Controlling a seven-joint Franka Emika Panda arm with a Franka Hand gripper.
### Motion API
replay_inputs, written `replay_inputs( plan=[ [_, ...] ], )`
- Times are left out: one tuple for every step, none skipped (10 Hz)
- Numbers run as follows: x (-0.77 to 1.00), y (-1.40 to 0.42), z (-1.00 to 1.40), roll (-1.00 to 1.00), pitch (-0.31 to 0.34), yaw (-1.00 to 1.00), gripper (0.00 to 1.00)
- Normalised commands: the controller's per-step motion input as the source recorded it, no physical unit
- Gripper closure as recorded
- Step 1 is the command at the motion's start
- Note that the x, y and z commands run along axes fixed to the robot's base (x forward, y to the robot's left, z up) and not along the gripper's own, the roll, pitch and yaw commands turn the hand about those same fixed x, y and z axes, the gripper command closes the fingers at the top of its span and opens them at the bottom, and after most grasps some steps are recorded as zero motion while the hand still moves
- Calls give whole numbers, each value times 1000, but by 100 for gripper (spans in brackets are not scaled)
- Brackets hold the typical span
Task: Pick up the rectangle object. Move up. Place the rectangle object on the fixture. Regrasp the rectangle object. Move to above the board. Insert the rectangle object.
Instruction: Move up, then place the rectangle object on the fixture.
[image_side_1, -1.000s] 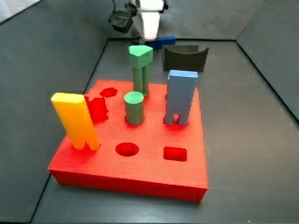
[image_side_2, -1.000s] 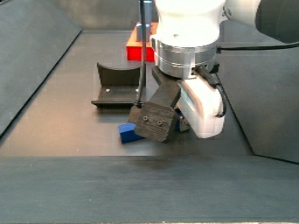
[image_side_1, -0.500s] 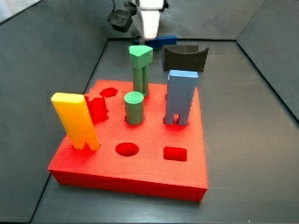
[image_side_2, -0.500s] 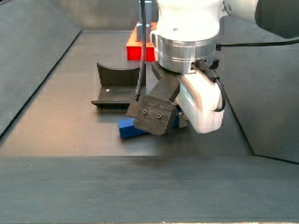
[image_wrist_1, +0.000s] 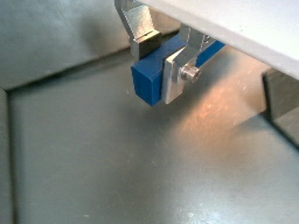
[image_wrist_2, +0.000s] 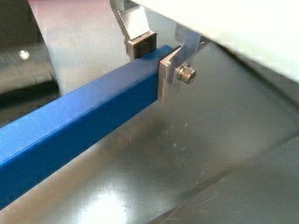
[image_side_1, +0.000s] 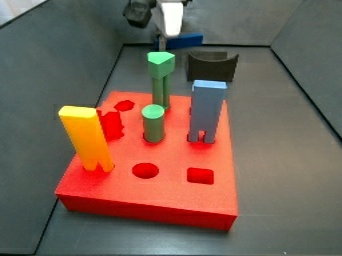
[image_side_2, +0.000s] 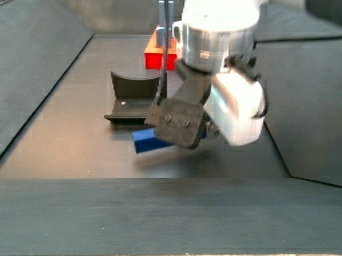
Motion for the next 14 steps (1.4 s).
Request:
replay_inputs(
  plan=[
    [-30, 1, 457, 42, 76, -35, 100],
    [-26, 0, 321, 58, 87, -27, 100],
    [-23, -3, 184, 75, 93, -19, 100],
    [0, 0, 1000, 0, 0, 0, 100],
    [1, 1, 1000, -3, 1, 12, 100],
    [-7, 2, 1000, 11, 17, 7, 100],
    [-11, 1, 1000, 24, 29, 1, 100],
    [-17, -2, 1000, 56, 52, -5, 100],
    [-21, -3, 1000, 68, 60, -3, 100],
    [-27, -7, 1000, 87, 74, 7, 100],
    [-29, -9, 1000, 95, 79, 12, 100],
    [-29, -10, 911, 82, 78, 13, 100],
    [-27, -4, 820, 73, 74, 10, 100],
    [-16, 2, 575, 58, 77, 9, 100]
  ],
)
